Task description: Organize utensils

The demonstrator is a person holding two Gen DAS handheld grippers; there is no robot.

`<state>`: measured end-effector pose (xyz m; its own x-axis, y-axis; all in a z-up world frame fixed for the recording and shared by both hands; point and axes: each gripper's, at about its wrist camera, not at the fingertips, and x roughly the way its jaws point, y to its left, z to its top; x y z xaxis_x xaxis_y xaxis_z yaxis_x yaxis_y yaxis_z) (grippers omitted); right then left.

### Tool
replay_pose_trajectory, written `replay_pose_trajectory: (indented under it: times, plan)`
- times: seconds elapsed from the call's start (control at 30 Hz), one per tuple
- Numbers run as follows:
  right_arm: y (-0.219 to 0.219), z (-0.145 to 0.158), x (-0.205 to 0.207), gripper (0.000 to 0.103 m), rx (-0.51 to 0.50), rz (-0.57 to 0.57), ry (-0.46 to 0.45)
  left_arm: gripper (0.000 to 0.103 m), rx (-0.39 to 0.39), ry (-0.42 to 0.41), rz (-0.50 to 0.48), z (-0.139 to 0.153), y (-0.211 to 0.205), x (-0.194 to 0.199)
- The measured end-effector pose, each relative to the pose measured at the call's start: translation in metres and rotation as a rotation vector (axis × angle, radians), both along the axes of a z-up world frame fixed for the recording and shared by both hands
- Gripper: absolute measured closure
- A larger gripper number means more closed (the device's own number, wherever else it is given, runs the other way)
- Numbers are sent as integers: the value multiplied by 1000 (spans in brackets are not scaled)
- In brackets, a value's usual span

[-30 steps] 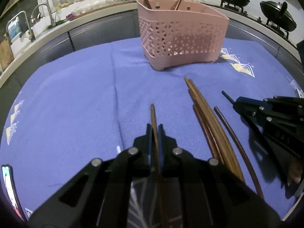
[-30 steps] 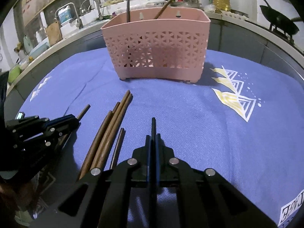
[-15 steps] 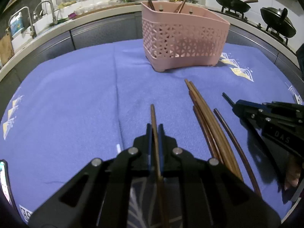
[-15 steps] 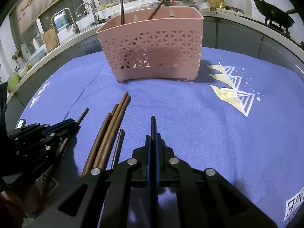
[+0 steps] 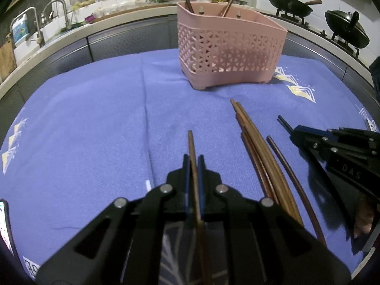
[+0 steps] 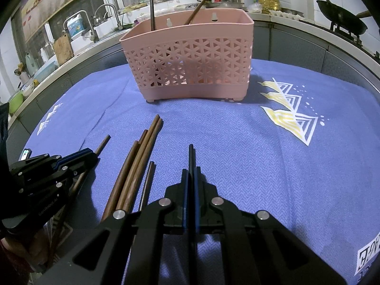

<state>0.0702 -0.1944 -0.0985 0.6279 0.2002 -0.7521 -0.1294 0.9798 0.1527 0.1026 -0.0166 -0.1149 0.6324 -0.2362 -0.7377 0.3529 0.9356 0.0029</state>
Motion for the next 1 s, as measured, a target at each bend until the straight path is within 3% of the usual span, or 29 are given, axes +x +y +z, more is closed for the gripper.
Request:
replay_pose_trajectory:
  times: [0.37,1.0]
  plan:
    - [6,-3,-19,98,-67,16,-39,97,2,-1,0,0,0,0]
    - [6,-2,-18,98,-52,14,-35,97,4,0,-2,0,0,0]
